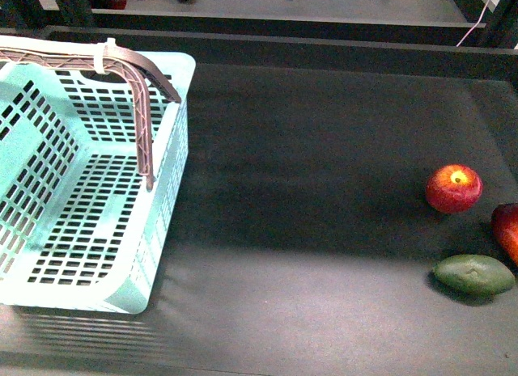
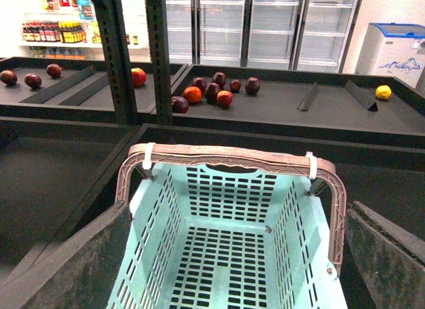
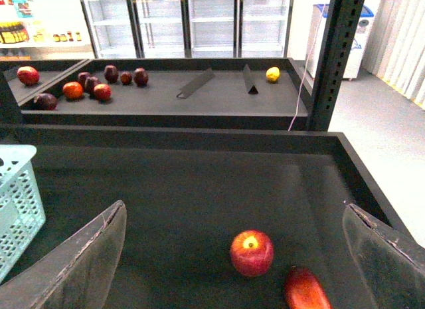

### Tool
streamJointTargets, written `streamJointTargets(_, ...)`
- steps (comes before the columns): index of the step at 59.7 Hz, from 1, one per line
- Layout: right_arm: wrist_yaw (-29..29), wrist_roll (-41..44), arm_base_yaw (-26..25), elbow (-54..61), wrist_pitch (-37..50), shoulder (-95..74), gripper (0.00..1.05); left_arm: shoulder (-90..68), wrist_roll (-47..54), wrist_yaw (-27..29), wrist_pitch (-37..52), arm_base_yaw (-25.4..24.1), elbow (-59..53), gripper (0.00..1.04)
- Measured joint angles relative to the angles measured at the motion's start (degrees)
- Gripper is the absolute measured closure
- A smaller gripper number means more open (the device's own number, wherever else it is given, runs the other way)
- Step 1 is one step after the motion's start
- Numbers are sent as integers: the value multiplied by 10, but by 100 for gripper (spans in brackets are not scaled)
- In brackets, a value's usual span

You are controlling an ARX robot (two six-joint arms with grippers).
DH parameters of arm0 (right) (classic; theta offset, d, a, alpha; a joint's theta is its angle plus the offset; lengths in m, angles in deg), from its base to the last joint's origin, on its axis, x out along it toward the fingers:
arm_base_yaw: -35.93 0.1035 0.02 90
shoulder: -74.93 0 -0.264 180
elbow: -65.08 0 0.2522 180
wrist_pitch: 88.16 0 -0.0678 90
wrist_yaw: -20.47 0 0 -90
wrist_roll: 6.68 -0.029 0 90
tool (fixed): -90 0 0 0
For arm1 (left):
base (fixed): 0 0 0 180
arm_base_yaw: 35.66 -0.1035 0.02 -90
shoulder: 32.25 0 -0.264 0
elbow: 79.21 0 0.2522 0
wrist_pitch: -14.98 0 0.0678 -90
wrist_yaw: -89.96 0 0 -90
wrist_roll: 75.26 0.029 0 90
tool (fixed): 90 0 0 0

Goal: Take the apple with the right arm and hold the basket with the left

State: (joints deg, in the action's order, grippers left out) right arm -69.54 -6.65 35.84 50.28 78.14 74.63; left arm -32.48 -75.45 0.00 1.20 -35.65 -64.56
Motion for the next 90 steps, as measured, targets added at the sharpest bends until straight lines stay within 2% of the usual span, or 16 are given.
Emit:
streamJointTargets(26, 0, 0, 0, 0, 0, 0, 9, -1, 0, -1, -1, 0, 0, 7)
streamJointTargets(31, 0, 0, 0, 0, 0, 0, 9, -83, -94, -47, -124, -13, 54, 7)
streamJointTargets(34, 0, 0, 0, 0, 0, 0, 9, -143, -155, -63, -134, -21, 75, 7)
streamJointTargets(47, 0, 0, 0, 0, 0, 0, 9, -375, -349, -131, 25, -60, 172, 7)
streamJointTargets(54, 0, 0, 0, 0, 0, 0, 9, -537, -442, -148, 123, -69, 221, 7)
streamJointTargets(60, 0, 0, 0, 0, 0, 0, 9, -673, -511, -136, 181, -61, 267, 7)
streamJointTargets(70, 0, 0, 0, 0, 0, 0, 9, -838, -585, -114, 228, -32, 357, 7)
streamJointTargets(90, 0, 0, 0, 0, 0, 0, 9, -1017, -663, -64, 217, -3, 492, 7)
